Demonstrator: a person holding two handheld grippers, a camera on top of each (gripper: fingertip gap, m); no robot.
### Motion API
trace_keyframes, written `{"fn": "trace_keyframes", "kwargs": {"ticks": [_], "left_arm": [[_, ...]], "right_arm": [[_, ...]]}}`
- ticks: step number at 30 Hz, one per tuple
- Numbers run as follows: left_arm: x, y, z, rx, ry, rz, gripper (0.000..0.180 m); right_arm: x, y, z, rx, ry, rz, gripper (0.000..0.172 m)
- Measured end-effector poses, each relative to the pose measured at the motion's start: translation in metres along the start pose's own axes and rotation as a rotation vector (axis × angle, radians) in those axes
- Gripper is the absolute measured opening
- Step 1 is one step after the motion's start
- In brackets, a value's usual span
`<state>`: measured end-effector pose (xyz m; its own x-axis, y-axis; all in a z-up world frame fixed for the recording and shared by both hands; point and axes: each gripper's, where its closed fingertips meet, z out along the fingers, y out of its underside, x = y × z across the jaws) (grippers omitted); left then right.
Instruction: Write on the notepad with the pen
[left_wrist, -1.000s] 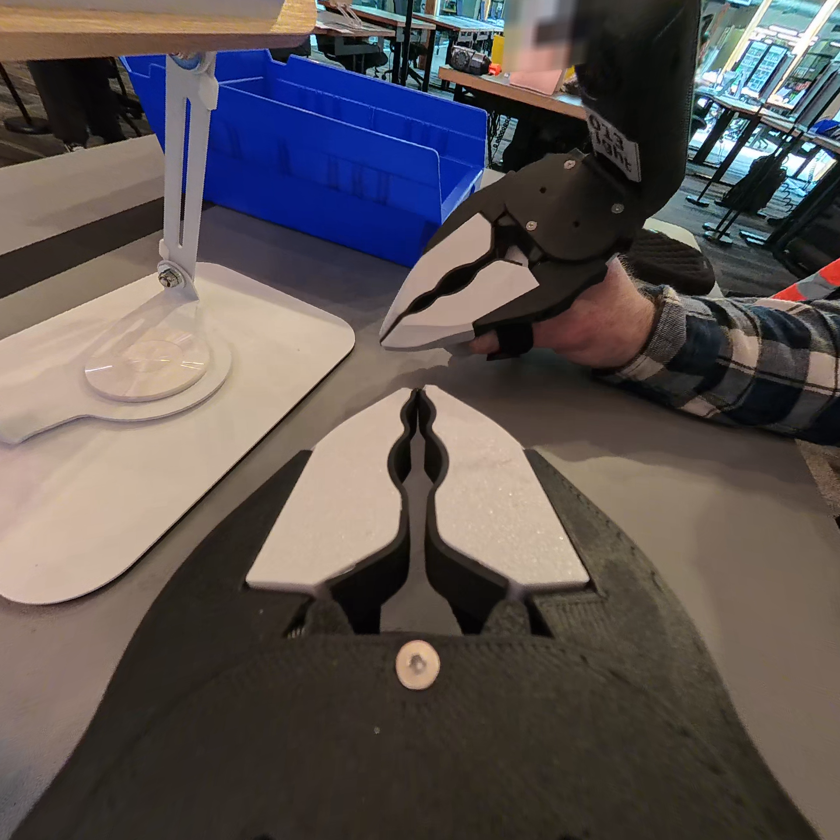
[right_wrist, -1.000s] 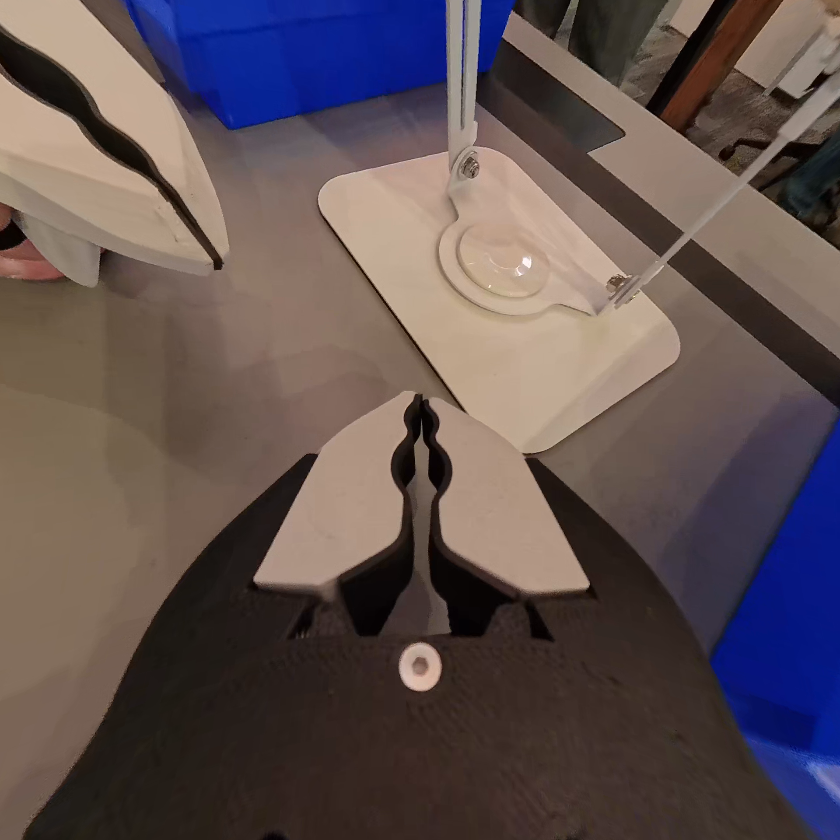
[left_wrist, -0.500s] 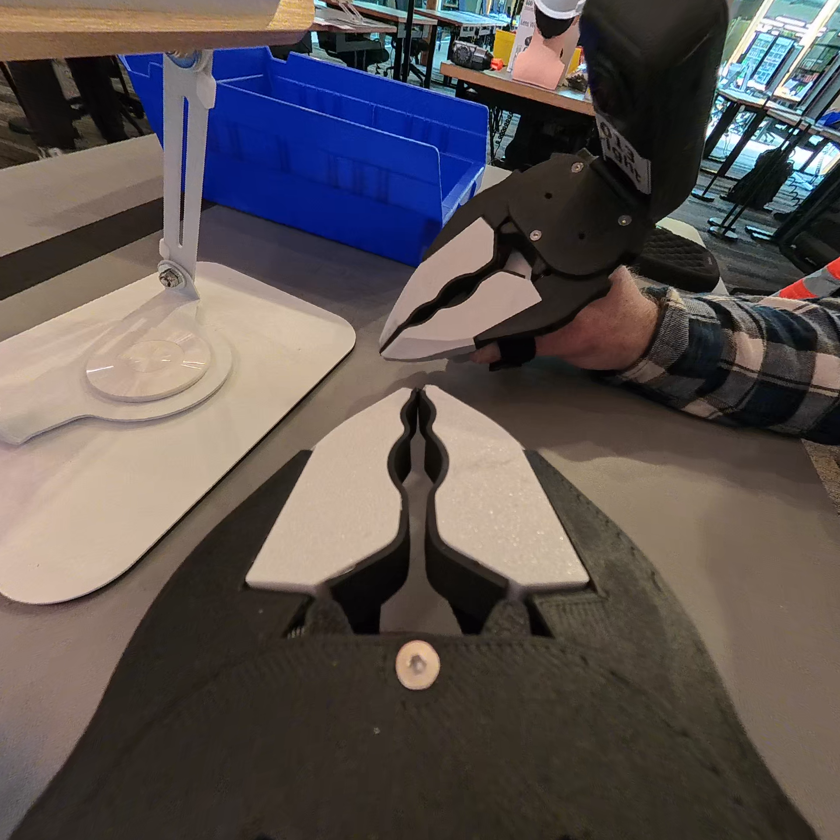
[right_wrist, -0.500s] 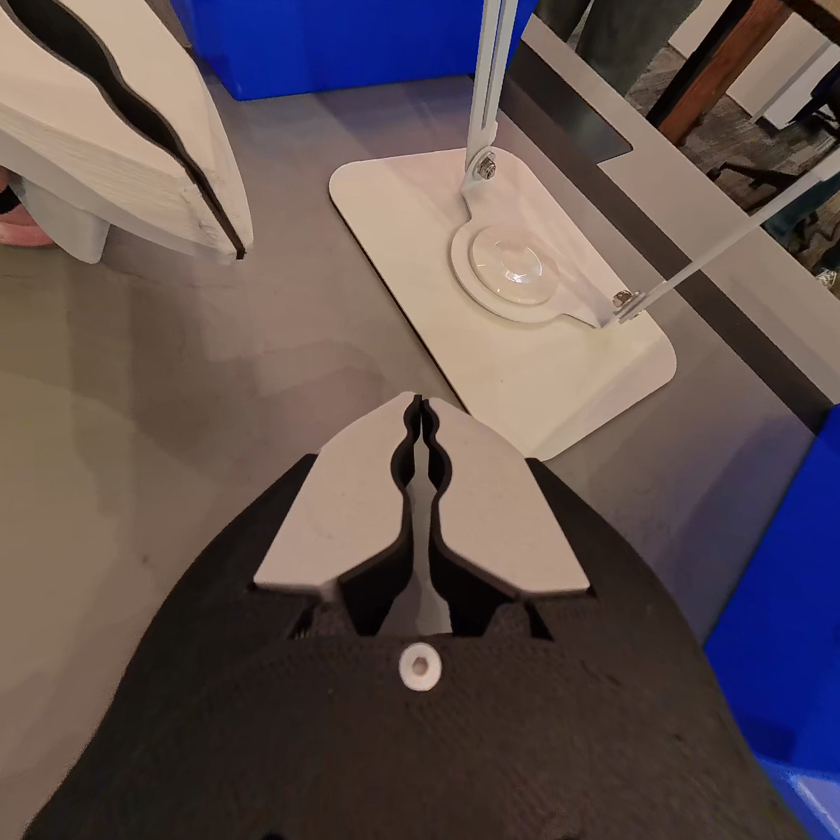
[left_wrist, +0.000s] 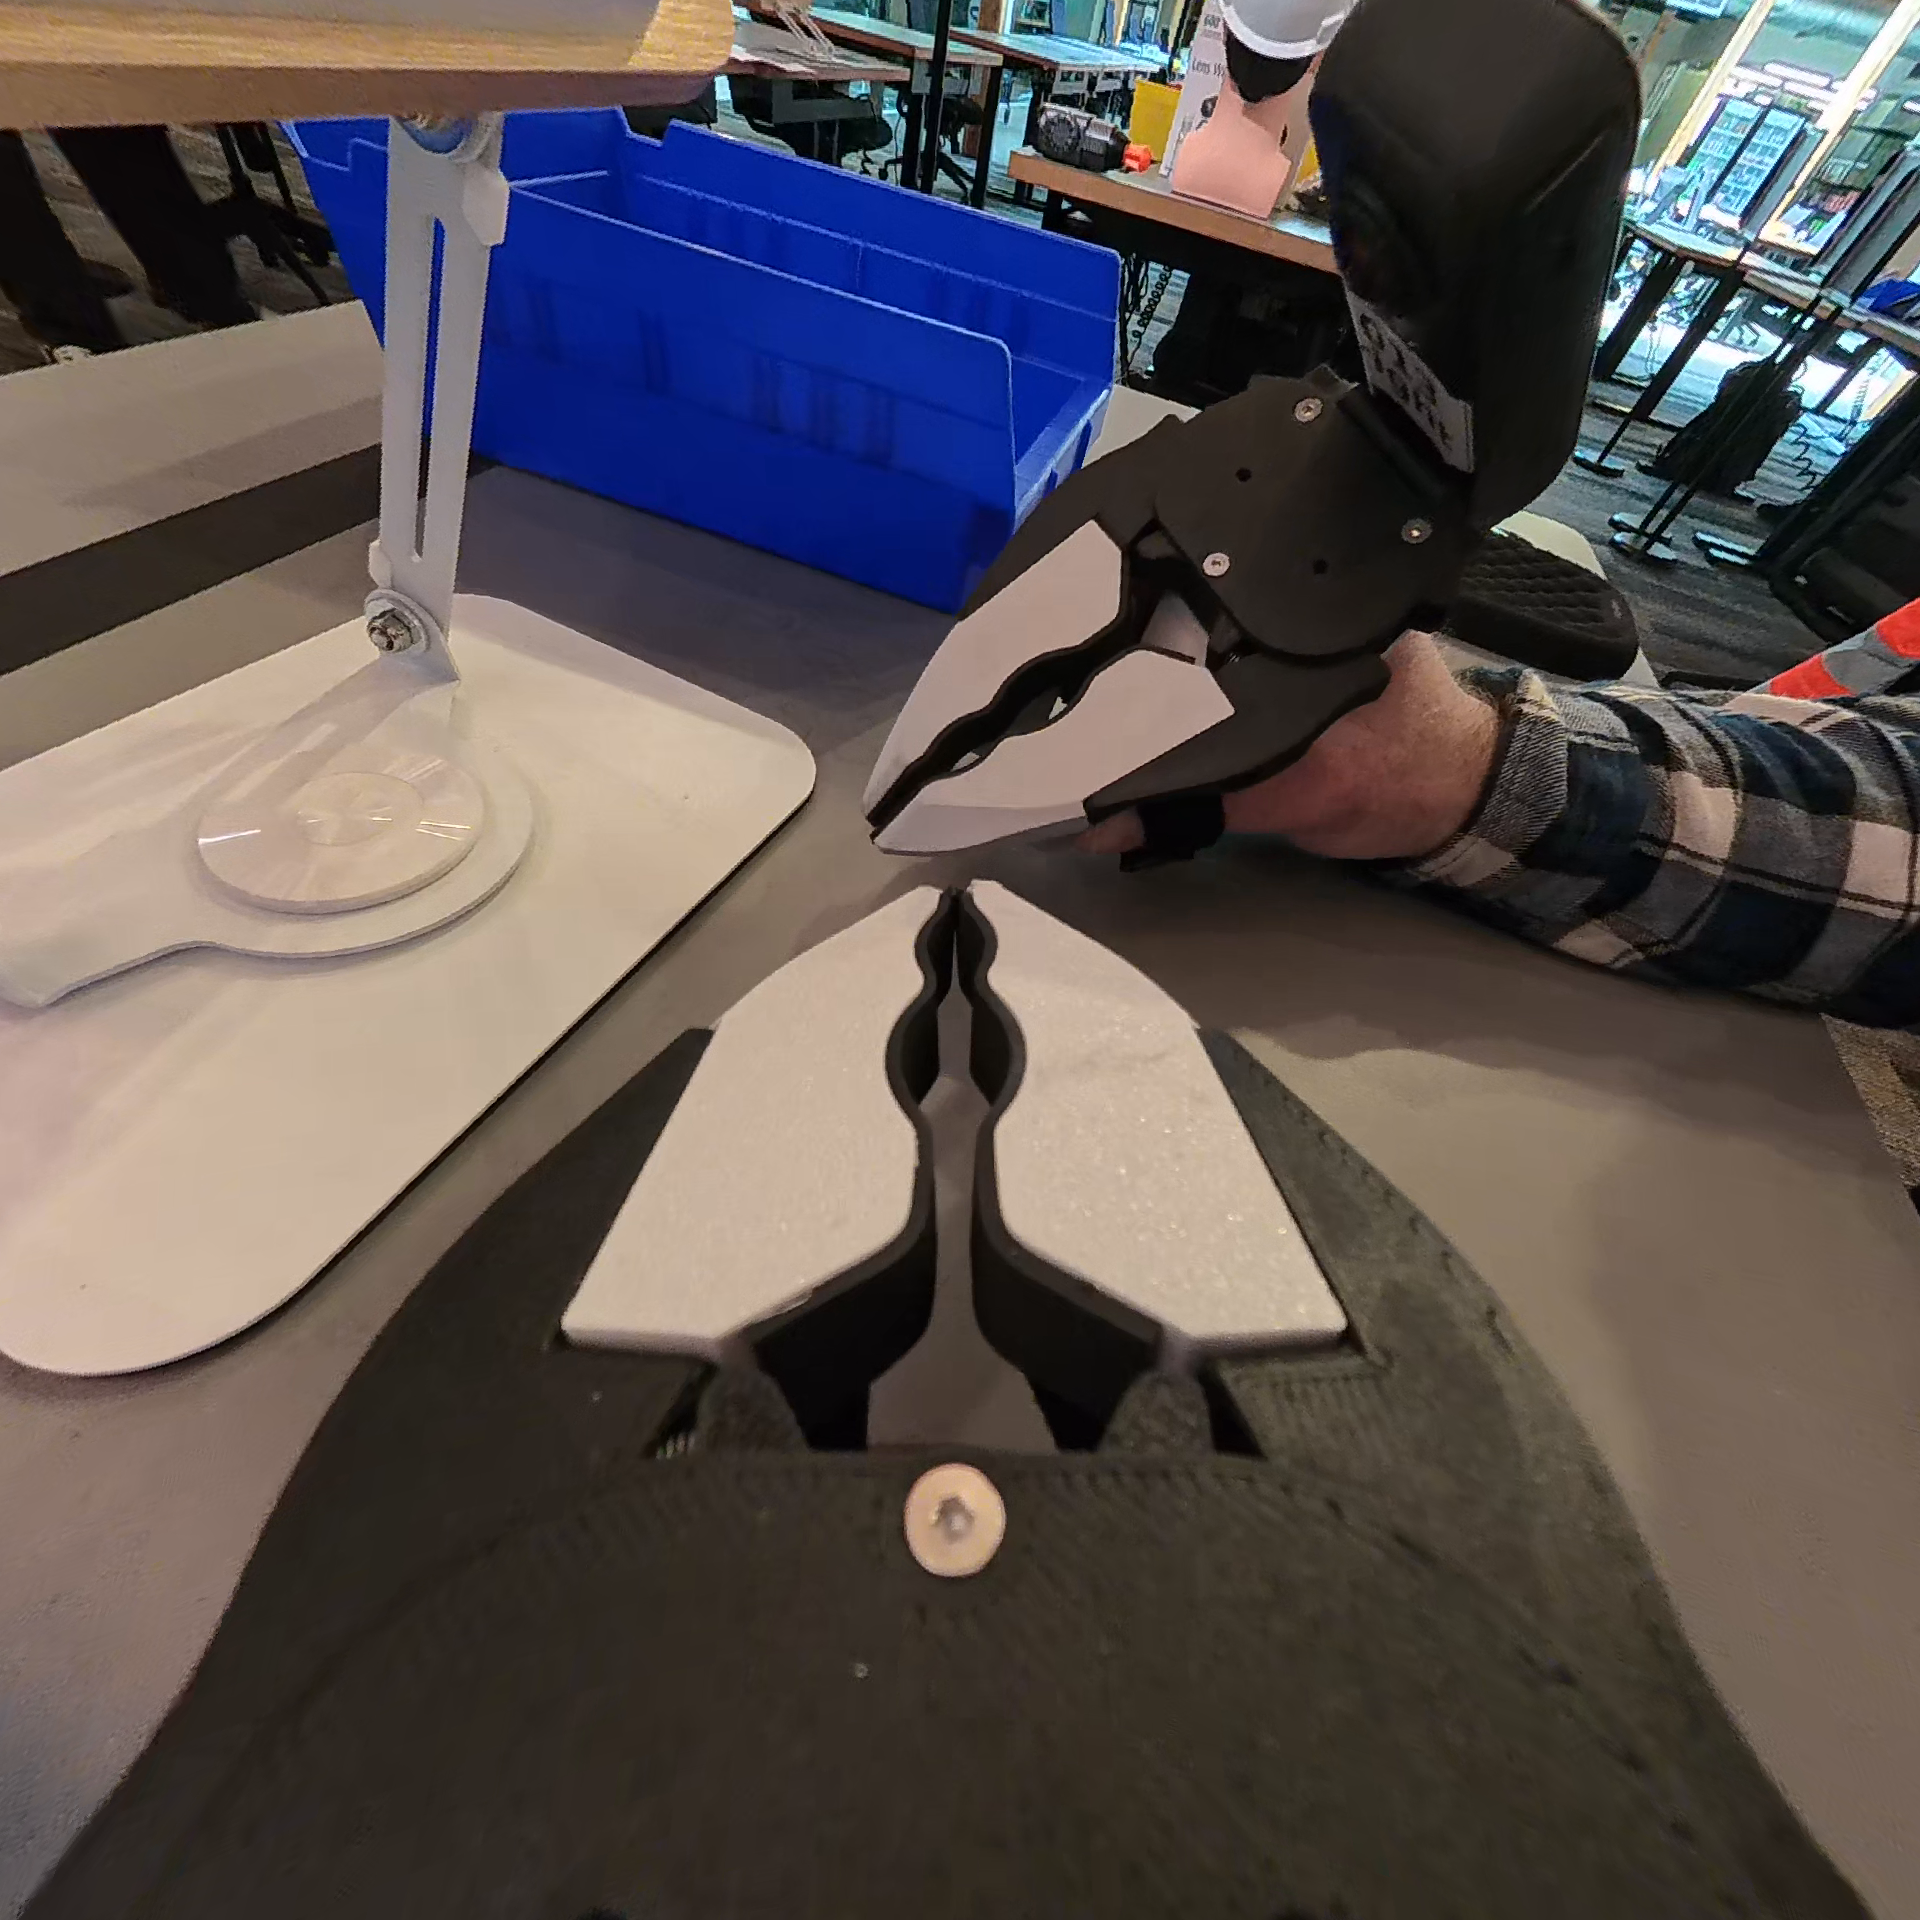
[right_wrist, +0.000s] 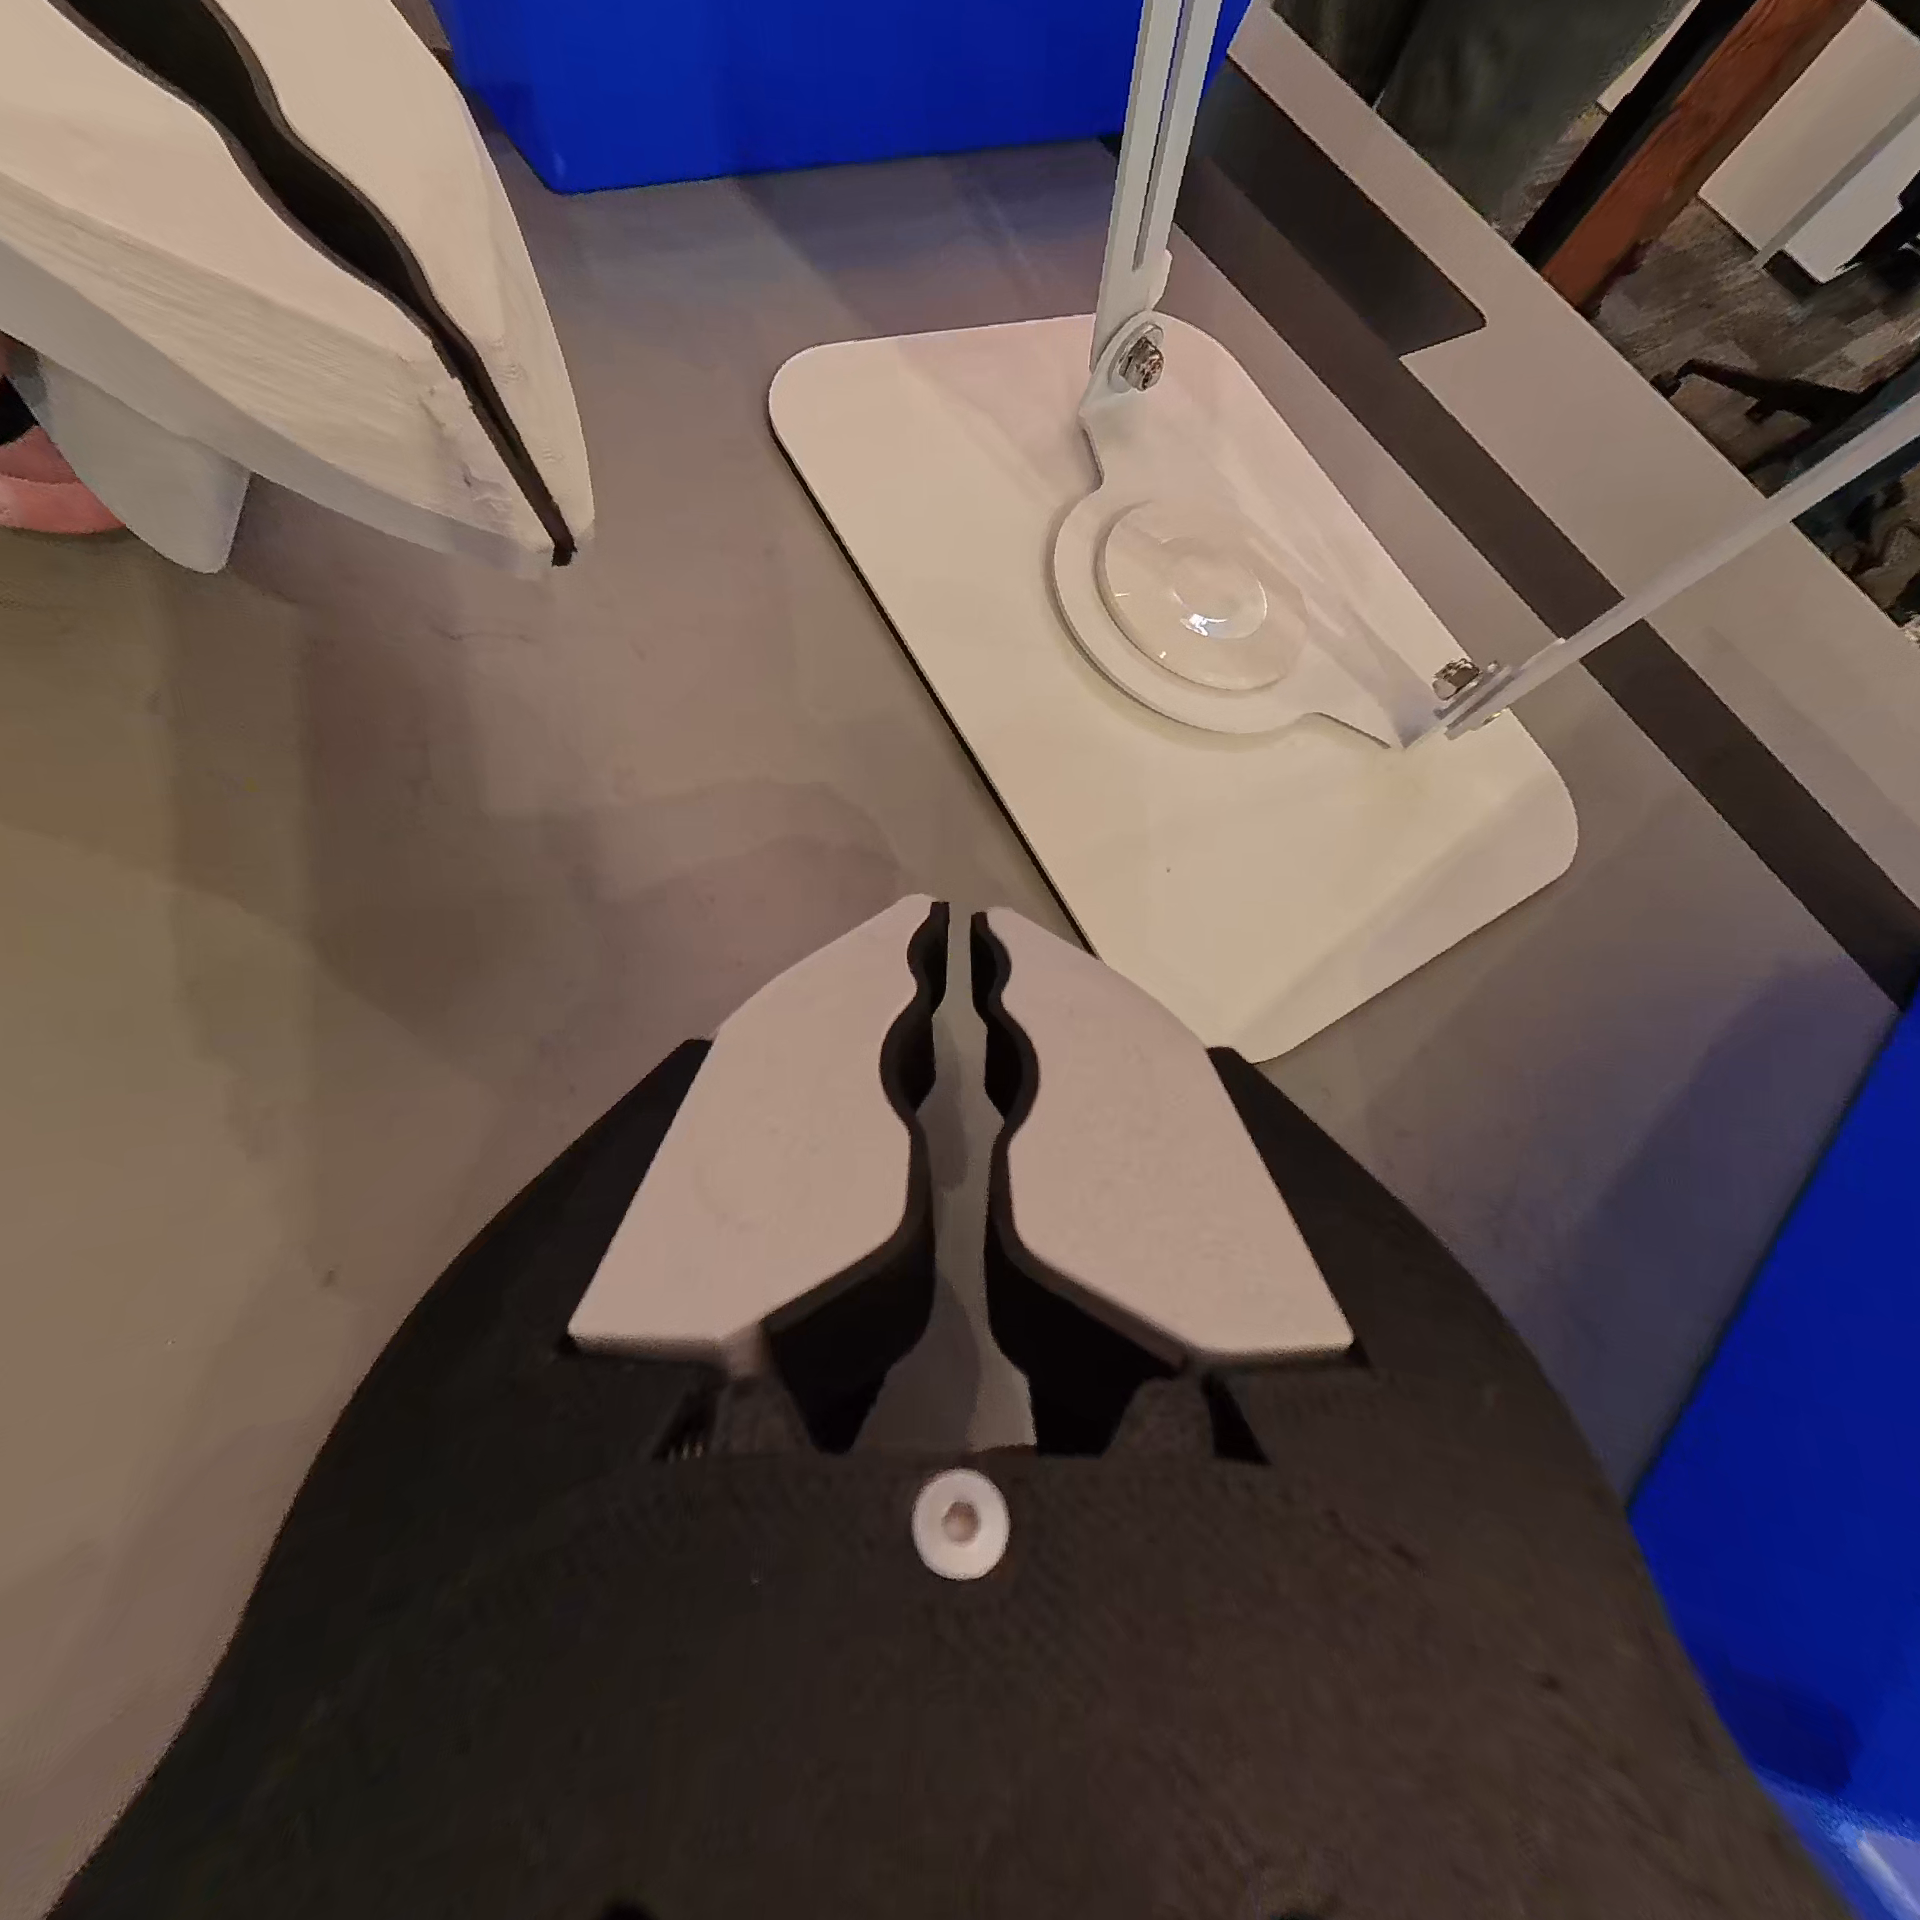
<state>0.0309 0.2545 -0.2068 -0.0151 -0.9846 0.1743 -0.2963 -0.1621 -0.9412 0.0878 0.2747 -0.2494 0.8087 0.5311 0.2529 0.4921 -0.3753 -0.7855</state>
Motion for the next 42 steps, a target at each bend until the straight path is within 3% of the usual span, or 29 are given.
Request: {"fn": "trace_keyframes", "kwargs": {"ticks": [24, 42], "left_arm": [[-0.0052, -0.0008, -0.0003, 0.008, -0.023, -0.025, 0.013], [-0.0053, 0.0, 0.0009, 0.0, -0.016, -0.025, 0.012]], "right_arm": [[0.0009, -0.0014, -0.0003, 0.008, 0.01, -0.012, 0.009], [0.0013, -0.0019, 0.0011, 0.011, 0.006, -0.013, 0.01]]}}
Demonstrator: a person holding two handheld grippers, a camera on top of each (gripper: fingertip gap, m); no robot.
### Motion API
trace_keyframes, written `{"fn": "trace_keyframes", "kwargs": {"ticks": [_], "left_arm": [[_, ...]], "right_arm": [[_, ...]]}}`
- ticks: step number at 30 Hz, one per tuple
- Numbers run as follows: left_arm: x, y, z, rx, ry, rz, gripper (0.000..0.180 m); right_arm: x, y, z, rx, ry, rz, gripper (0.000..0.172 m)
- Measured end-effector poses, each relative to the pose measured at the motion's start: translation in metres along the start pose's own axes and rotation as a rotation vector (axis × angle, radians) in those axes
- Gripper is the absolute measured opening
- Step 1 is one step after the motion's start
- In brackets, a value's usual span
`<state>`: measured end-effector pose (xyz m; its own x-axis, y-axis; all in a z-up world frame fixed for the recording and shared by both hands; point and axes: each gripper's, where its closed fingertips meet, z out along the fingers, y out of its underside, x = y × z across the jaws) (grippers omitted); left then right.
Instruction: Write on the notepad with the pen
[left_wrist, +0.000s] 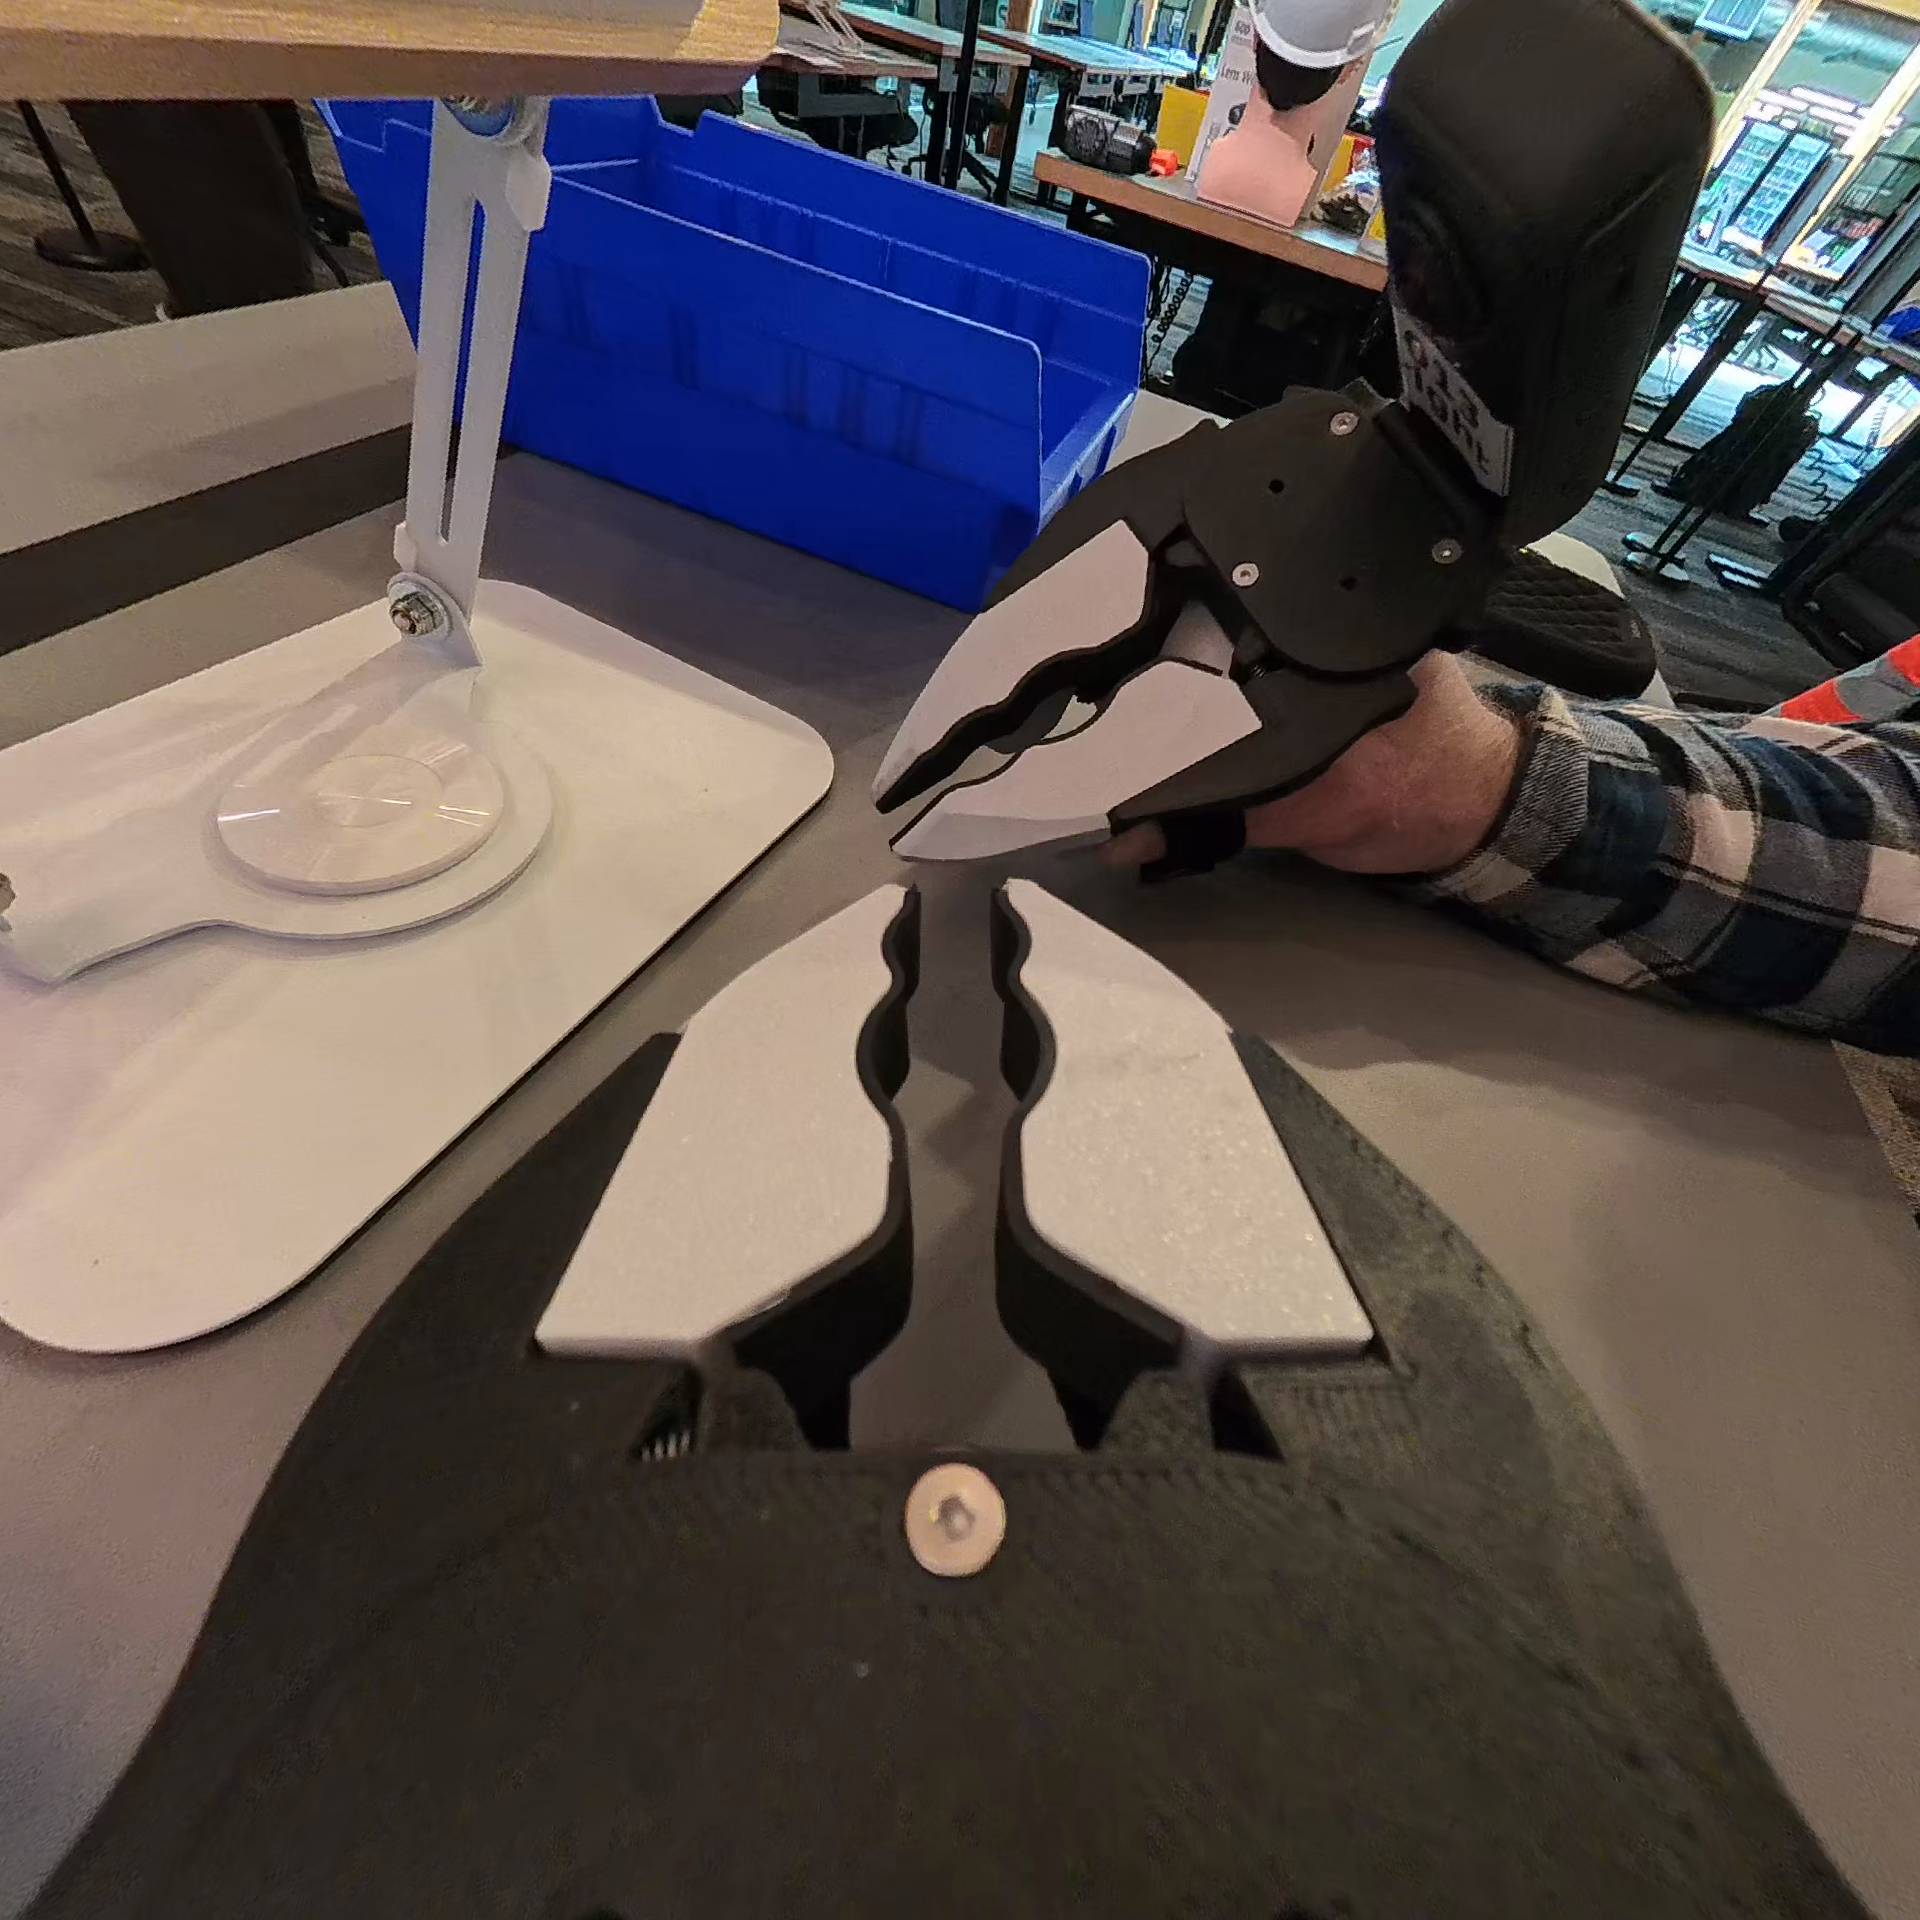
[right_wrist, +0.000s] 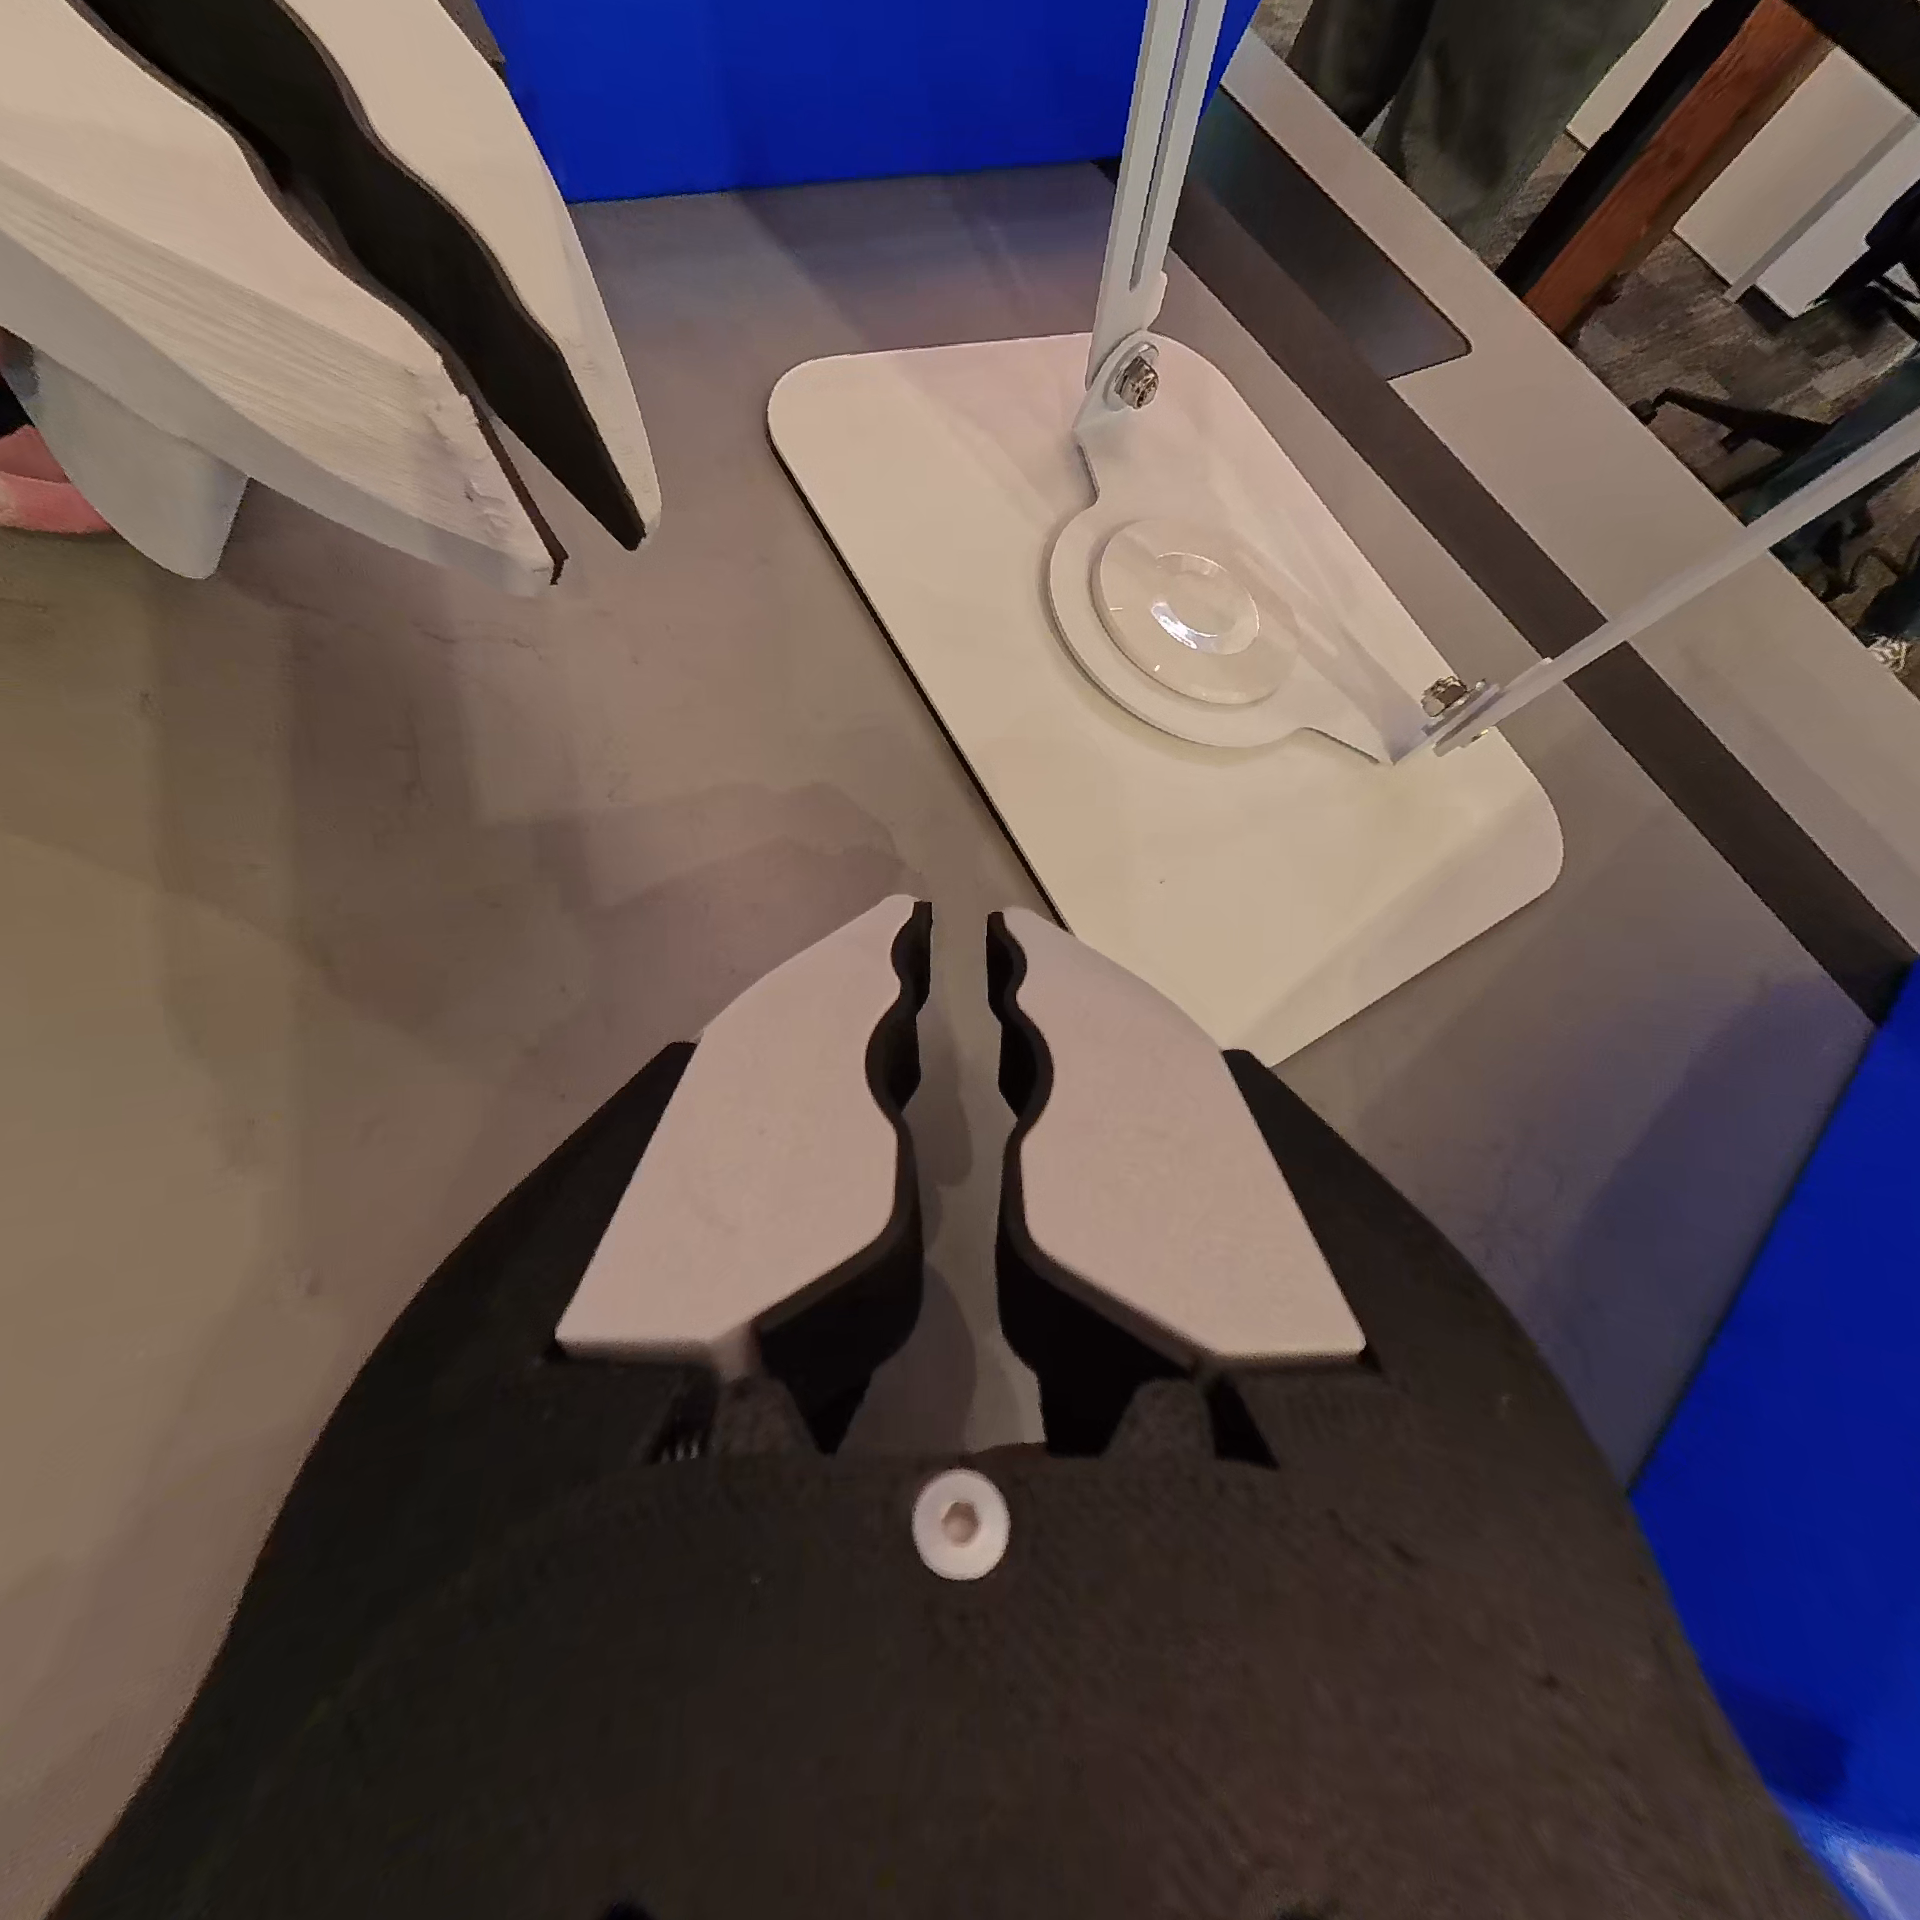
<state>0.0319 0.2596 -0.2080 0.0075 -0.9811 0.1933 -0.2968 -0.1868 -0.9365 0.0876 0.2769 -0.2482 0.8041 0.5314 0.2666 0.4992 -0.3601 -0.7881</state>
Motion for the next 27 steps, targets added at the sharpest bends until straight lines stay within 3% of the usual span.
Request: {"fn": "trace_keyframes", "kwargs": {"ticks": [11, 18, 22, 27], "left_arm": [[-0.001, -0.001, 0.0, 0.009, -0.001, -0.002, 0.012], [-0.006, -0.012, -0.01, 0.074, -0.043, 0.012, 0.02], [-0.008, -0.027, -0.027, 0.121, -0.11, 0.031, 0.034], [-0.011, -0.048, -0.075, 0.157, -0.253, 0.098, 0.041]], "right_arm": [[0.002, -0.001, 0.001, 0.005, 0.005, 0.002, 0.014], [0.014, -0.014, -0.014, 0.105, 0.061, 0.026, 0.025], [0.02, -0.024, -0.028, 0.16, 0.109, 0.019, 0.041], [0.041, -0.03, -0.066, 0.222, 0.215, 0.01, 0.052]]}}
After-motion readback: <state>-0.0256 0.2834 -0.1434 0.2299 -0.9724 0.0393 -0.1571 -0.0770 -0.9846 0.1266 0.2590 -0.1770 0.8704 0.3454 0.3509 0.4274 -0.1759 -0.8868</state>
